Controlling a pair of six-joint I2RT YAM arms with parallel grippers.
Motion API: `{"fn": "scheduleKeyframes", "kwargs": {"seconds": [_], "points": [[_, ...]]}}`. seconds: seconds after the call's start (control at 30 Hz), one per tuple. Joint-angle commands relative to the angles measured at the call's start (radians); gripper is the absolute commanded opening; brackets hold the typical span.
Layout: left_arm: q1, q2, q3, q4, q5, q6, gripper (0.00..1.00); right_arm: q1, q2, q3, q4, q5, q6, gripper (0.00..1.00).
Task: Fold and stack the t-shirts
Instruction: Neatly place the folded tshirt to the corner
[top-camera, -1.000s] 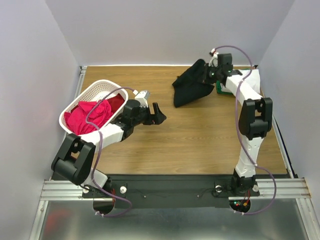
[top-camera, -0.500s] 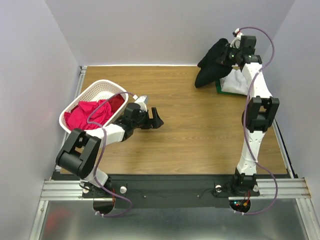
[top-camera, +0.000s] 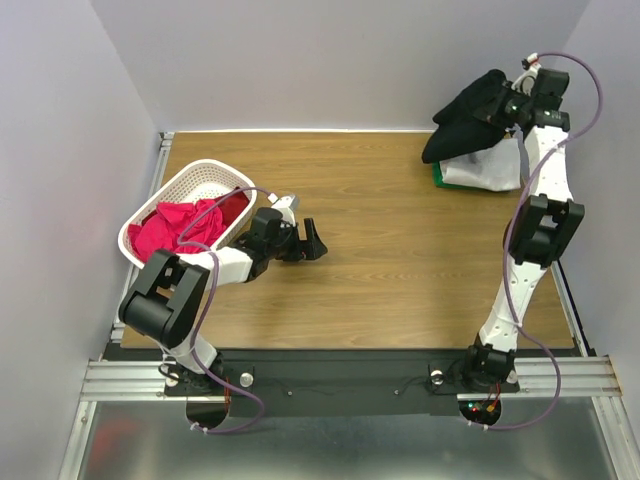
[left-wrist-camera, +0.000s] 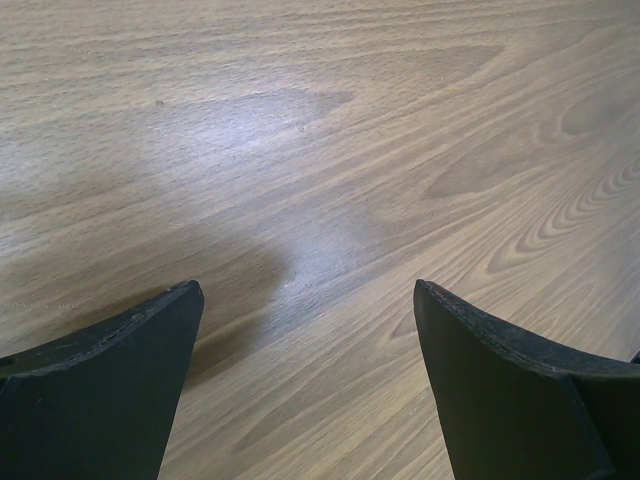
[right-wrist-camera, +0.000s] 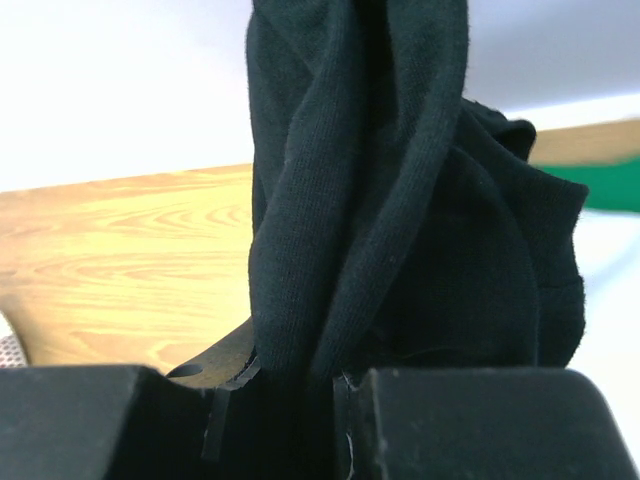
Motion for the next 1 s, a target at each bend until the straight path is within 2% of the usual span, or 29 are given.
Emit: {"fn": "scheduleKeyframes", "kwargs": {"seconds": [0.0, 0.23, 0.6, 0.73, 0.77, 0.83, 0.87, 0.97], "points": [[0.004, 0.002, -0.020, 0.053, 0.017, -0.003, 0.99, -0.032, -0.046, -0.020, 0.048, -0.005, -0.019, 0.00], [0.005, 0.005, -0.027, 0.053, 0.017, -0.011, 0.98, -0.081, 0.008, -0.034, 0.048, 0.015, -0.059, 0.00], [0.004, 0.017, -0.017, 0.050, 0.032, -0.031, 0.98, -0.082, 0.141, -0.040, 0.048, 0.244, -0.206, 0.00], [0.004, 0.005, -0.022, 0.047, 0.010, -0.036, 0.98, -0.082, 0.204, -0.008, 0.048, 0.388, -0.250, 0.11], [0.004, -0.006, -0.025, 0.048, -0.001, -0.033, 0.98, -0.082, 0.215, -0.002, 0.051, 0.408, -0.258, 0.23], [0.004, -0.021, -0.025, 0.044, -0.010, -0.033, 0.98, -0.082, 0.244, 0.009, 0.051, 0.443, -0.278, 0.40], [0.004, -0.023, -0.024, 0.042, -0.012, -0.029, 0.98, -0.082, 0.253, 0.009, 0.056, 0.454, -0.281, 0.56], [0.005, -0.028, -0.014, 0.034, -0.015, -0.034, 0.98, -0.082, 0.287, 0.015, 0.057, 0.474, -0.289, 0.75]]}}
